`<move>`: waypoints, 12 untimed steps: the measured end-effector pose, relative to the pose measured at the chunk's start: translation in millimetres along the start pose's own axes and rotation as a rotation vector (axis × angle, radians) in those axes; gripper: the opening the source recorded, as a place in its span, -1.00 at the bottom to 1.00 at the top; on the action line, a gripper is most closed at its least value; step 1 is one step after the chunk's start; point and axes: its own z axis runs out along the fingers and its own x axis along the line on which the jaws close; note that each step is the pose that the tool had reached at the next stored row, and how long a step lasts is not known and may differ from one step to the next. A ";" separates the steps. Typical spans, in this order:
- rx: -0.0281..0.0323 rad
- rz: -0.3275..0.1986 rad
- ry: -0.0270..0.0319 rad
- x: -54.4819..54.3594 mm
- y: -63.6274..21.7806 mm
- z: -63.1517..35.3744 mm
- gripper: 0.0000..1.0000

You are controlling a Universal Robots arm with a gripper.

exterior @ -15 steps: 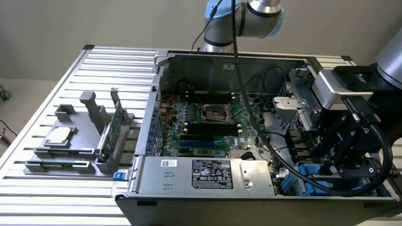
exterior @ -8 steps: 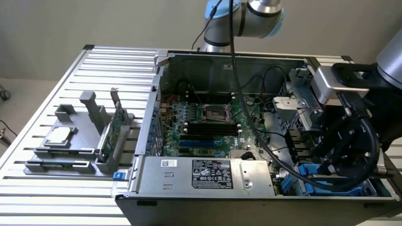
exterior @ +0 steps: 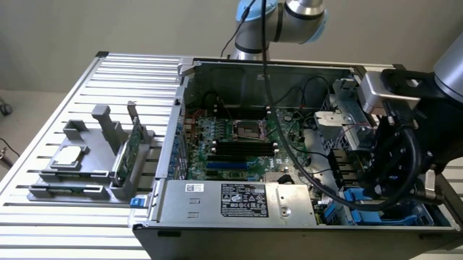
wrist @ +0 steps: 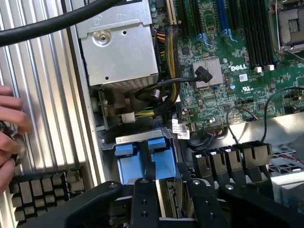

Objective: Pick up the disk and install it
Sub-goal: 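Insert the first disk wire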

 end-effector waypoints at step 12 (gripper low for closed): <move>0.0001 0.167 -0.0074 0.0 0.0 0.0 -0.56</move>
